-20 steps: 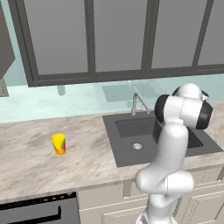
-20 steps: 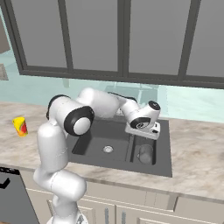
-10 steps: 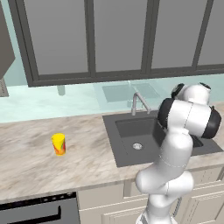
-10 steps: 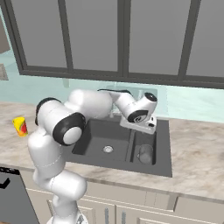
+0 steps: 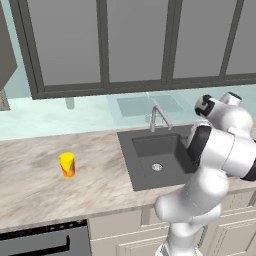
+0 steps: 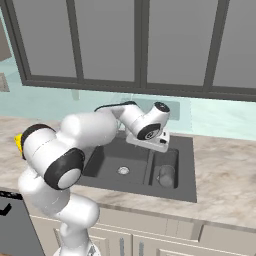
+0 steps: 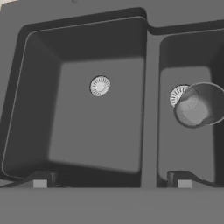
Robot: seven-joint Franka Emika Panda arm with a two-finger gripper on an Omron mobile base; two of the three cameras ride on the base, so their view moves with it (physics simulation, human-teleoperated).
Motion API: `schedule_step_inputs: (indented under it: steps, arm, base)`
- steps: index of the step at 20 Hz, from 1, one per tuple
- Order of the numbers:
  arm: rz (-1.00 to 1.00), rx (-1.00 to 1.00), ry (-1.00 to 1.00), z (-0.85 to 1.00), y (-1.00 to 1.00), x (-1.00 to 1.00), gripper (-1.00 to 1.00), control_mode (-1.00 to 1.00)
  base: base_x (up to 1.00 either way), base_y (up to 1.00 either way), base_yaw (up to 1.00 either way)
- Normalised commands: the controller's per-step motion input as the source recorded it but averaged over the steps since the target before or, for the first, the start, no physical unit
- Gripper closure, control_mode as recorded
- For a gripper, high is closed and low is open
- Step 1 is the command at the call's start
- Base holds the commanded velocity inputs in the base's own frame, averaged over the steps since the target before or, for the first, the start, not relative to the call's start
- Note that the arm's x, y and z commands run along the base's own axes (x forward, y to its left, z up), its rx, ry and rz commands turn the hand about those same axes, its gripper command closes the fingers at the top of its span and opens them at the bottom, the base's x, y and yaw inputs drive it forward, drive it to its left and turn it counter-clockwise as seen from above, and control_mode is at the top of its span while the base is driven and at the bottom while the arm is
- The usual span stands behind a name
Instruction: Move any existing items from the left basin to the right basin for drying. Then move the cup from the counter to the left basin of the sink for washing.
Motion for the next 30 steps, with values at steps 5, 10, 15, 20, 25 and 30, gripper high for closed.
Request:
schedule_step_inputs:
  steps: [5, 10, 15, 20, 25, 30]
  arm:
    - [0.0, -0.01, 0.0, 0.24, 0.45, -0.38, -1.0, -1.0]
    - [0.0, -0.01, 0.0, 0.19, 0.46, -0.39, -1.0, -1.0]
    - [0.0, 0.0, 0.01, 0.13, 0.49, -0.39, -1.0, -1.0]
    - [0.0, 0.0, 0.02, 0.11, 0.52, -0.34, -1.0, -1.0]
    - [-0.01, 0.0, 0.03, 0.14, 0.56, -0.25, -1.0, -1.0]
    - [-0.02, 0.0, 0.05, 0.17, 0.63, -0.14, -1.0, -1.0]
  base:
    - [0.0, 0.0, 0.0]
    - [0.0, 0.0, 0.0]
    - [0.0, 0.0, 0.0]
    - [0.0, 0.0, 0.0]
    - [0.0, 0.0, 0.0]
    - [0.0, 0.0, 0.0]
